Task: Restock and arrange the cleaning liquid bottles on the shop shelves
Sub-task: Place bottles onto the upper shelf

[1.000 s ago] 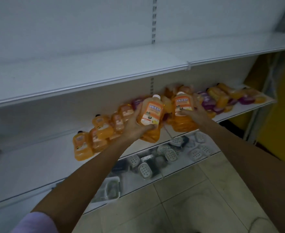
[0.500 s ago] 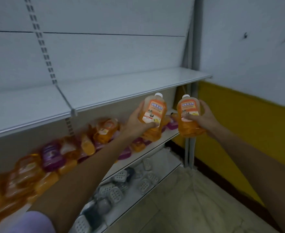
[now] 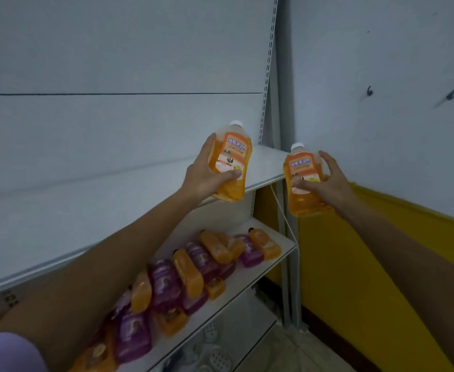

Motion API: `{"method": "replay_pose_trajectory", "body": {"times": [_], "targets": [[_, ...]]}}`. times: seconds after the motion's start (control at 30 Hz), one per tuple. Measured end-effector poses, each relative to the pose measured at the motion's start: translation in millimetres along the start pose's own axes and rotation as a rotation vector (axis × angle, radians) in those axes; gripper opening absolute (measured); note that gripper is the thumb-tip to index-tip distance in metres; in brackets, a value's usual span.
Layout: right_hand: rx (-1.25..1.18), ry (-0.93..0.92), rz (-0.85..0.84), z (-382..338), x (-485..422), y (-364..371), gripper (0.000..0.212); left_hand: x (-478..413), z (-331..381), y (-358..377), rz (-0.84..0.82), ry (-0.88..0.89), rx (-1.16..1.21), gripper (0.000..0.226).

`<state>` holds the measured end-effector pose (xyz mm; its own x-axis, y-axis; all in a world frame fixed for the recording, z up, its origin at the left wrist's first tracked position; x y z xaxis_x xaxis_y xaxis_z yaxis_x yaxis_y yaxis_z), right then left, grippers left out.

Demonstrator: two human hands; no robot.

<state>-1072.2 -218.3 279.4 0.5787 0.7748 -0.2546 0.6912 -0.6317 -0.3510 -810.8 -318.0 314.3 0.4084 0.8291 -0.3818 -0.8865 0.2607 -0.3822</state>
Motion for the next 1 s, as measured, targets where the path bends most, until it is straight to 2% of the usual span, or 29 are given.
{"method": "replay_pose_trajectory", "body": {"times": [0.2, 0.33, 0.47, 0.6, 0.67, 0.73, 0.77, 0.87, 0.93, 1.0], "targets": [[0.017, 0.01, 0.067, 6, -119, -3, 0.095, -102, -32, 35, -0.007, -0.076, -0.082, 0.091], [0.051, 0.057, 0.03, 33, -179, 9, 0.096, -144, -62, 64, -0.013, -0.167, -0.077, 0.086], [0.028, 0.079, -0.017, 59, -245, 20, 0.093, -189, -86, 81, 0.067, -0.243, -0.035, 0.085], [0.02, 0.024, -0.218, 64, -317, 51, 0.091, -223, -114, 100, 0.162, -0.381, 0.023, 0.087], [0.003, 0.017, -0.338, 71, -350, 71, 0.083, -236, -126, 110, 0.236, -0.463, 0.059, 0.082], [-0.021, 0.03, -0.467, 78, -369, 90, 0.072, -246, -130, 121, 0.289, -0.519, -0.004, 0.075], [-0.018, 0.041, -0.533, 83, -377, 100, 0.066, -250, -127, 128, 0.298, -0.533, -0.111, 0.077], [0.039, 0.072, -0.641, 95, -393, 120, 0.055, -263, -118, 158, 0.174, -0.464, -0.479, 0.107], [0.046, 0.047, -0.698, 97, -403, 129, 0.048, -265, -115, 179, 0.083, -0.407, -0.516, 0.12], [0.037, 0.026, -0.753, 97, -410, 135, 0.041, -270, -107, 182, 0.11, -0.294, -0.529, 0.127]]}}
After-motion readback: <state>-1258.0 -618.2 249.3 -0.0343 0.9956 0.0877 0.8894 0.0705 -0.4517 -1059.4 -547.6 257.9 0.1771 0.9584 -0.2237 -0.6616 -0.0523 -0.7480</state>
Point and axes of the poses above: each hand's wrist, its own x-axis away from the middle knuckle, its own y-axis out of the palm, z = x × y, the point moved 9 cm from there along -x, towards the middle knuckle
